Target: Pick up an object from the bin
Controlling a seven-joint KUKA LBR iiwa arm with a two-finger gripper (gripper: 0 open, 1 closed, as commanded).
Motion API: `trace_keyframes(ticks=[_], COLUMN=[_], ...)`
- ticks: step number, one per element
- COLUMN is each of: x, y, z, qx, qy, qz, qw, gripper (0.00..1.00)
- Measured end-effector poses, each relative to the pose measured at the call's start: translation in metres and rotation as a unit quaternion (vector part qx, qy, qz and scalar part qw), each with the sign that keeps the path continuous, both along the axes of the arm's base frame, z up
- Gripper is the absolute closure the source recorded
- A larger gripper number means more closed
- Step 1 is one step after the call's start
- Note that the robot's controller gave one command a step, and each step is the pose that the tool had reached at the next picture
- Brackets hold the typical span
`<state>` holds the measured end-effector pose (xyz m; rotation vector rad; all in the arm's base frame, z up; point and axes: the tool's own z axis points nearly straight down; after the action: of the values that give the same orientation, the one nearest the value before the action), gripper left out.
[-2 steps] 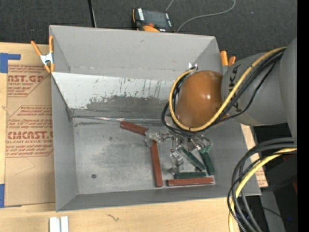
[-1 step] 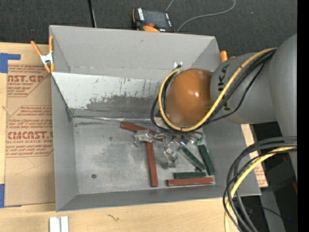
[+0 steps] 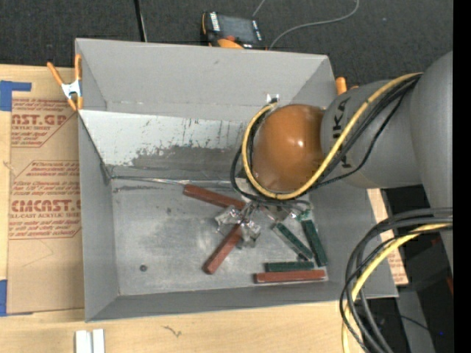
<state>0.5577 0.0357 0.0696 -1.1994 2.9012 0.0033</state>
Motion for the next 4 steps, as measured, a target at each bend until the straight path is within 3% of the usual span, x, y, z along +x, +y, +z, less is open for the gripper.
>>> trace_keyframes(ticks=[1,2,3,4], x=[-0.003,-0.004,-0.03,0.006], y=[0.005,0.005,0.005,0.057], z=[0.18,0.175,0.156,0.028], qx=[0.0,0.0,-0.001,0.001], qy=[-0.0049,-0.0007,0.0,0.0028], qz=[-0.005,-0.005,0.079,0.051], qw=[1.0,1.0,0.9968,0.9987], gripper=[1.0,0.0,0.0,0.0])
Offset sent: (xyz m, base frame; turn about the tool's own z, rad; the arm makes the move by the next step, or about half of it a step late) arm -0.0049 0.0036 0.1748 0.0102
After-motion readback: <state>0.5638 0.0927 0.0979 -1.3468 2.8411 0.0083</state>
